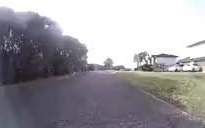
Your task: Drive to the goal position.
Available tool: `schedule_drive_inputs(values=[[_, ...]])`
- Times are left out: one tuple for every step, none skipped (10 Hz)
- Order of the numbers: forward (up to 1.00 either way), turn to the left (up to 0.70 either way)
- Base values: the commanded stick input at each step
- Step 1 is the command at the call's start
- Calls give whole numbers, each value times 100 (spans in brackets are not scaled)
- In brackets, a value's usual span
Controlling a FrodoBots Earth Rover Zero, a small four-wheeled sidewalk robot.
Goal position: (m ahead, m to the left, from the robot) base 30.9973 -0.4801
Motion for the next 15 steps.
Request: schedule_drive_inputs(values=[[100, 0], [100, 0], [100, 0], [100, 0], [100, 0], [100, 0], [100, 0], [100, 0], [100, 0], [100, 0], [100, 0], [100, 0], [100, 0], [100, 0], [100, 0]])
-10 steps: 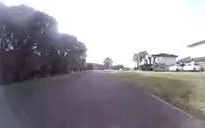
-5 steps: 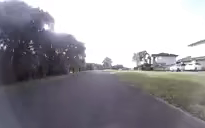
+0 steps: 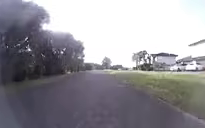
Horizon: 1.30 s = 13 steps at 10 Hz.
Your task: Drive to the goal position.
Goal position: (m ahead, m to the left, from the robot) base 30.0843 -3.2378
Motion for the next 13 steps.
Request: schedule_drive_inputs(values=[[100, 0], [100, 0], [100, 0], [100, 0], [100, 0], [100, 0], [100, 0], [100, 0], [100, 0], [100, 0], [100, 0], [100, 0], [100, 0]])
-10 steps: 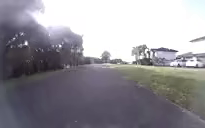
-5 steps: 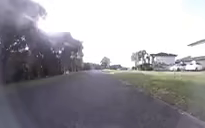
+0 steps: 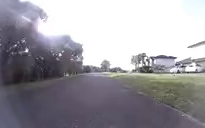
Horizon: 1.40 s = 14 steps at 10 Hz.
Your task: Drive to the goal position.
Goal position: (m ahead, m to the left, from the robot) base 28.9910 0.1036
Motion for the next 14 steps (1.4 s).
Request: schedule_drive_inputs(values=[[100, 0], [100, 0], [100, 0], [100, 0], [100, 0], [100, 0], [100, 0], [100, 5], [100, 12], [100, 19], [100, 26], [100, 27], [100, 27], [100, 27]])
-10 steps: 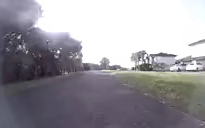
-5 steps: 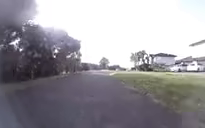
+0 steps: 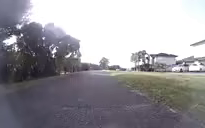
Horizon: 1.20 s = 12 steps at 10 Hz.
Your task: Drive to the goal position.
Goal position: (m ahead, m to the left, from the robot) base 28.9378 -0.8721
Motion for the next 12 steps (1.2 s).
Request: schedule_drive_inputs(values=[[100, 27], [100, 27], [100, 27], [100, 24], [100, 16], [100, 8], [100, 0], [100, 0], [100, 0], [100, 0], [100, 0], [100, 0]])
